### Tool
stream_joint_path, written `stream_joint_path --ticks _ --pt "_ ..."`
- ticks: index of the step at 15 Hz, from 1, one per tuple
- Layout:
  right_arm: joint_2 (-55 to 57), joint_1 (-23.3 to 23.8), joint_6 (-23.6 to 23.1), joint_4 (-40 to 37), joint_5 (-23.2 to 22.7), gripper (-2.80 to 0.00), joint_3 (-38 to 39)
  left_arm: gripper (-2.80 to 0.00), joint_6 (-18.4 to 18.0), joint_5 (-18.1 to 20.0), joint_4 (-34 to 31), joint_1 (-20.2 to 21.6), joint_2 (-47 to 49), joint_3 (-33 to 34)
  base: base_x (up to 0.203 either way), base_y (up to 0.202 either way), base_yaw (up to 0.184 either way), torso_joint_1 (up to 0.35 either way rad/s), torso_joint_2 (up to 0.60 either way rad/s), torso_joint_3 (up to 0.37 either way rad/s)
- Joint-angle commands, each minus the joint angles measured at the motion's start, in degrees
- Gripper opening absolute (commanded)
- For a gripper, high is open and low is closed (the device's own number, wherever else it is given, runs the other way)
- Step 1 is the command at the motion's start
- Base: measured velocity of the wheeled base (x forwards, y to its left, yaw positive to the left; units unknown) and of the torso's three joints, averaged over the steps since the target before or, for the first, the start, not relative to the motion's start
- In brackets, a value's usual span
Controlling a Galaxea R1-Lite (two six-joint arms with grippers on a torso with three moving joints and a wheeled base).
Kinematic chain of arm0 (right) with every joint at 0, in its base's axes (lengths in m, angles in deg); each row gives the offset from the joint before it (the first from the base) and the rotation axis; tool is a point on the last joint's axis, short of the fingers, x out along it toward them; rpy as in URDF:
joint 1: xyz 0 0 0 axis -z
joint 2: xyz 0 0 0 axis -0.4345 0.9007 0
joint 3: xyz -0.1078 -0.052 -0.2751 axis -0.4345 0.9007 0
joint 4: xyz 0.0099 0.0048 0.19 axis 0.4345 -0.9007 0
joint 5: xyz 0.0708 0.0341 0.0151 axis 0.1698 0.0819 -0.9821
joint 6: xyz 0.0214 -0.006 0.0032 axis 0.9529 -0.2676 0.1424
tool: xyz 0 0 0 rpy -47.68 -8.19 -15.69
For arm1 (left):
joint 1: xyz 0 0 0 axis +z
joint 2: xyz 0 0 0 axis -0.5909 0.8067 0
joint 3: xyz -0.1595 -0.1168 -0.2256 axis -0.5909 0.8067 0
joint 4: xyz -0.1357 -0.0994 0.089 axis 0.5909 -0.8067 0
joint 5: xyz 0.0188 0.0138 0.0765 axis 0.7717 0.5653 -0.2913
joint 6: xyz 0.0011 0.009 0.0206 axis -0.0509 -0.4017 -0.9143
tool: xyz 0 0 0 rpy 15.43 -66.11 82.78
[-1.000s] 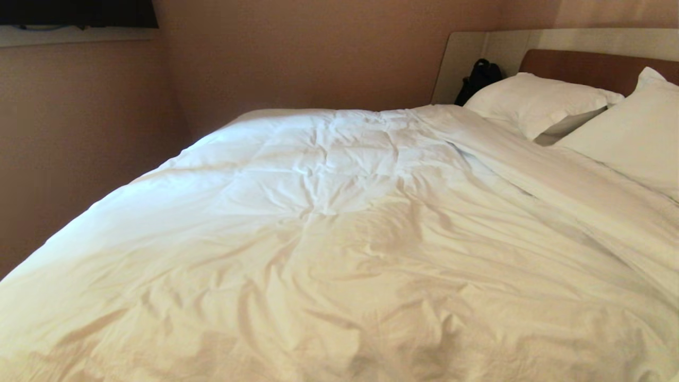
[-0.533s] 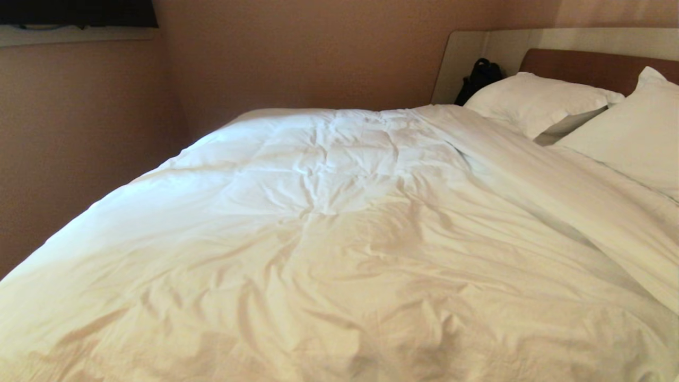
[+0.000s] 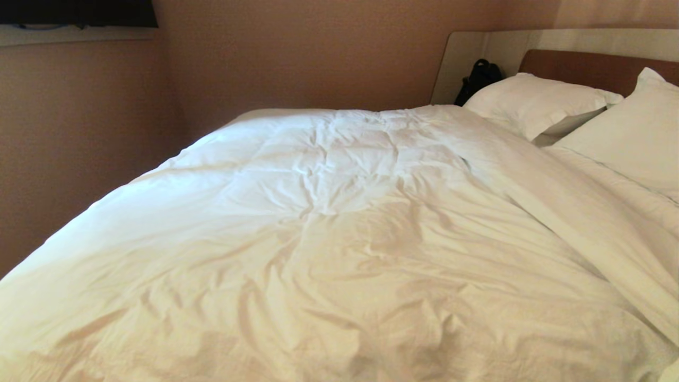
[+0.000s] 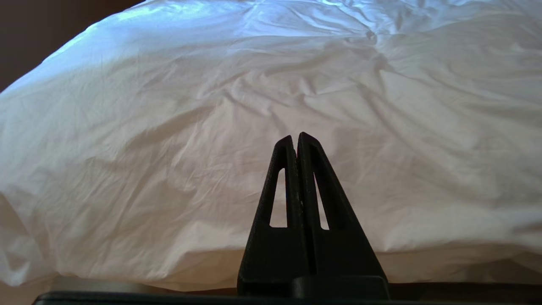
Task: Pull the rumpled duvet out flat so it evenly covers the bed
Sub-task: Flatten the corners of the folded blanket
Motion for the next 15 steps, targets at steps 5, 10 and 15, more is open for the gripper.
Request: stream_joint_path --ticks 5,10,15 --pt "-2.2 -0.7 -0.1 1.2 -3.3 0.0 -1.9 -2.8 0.0 0.0 0.1 0.0 0.1 0.0 0.0 0.0 0.0 0.0 0.0 0.0" --pt "-3.9 -3.2 3.1 0.9 -6.2 0.0 -5.8 -2.8 0.0 0.0 0.1 0.0 0.1 0.0 0.0 0.0 0.0 0.0 0.0 0.0" --pt "2.9 -4.9 16.8 1.0 -6.9 -2.8 -16.6 -2.8 0.0 0.0 0.1 0.0 0.1 0.0 0.0 0.0 0.0 0.0 0.0 0.0"
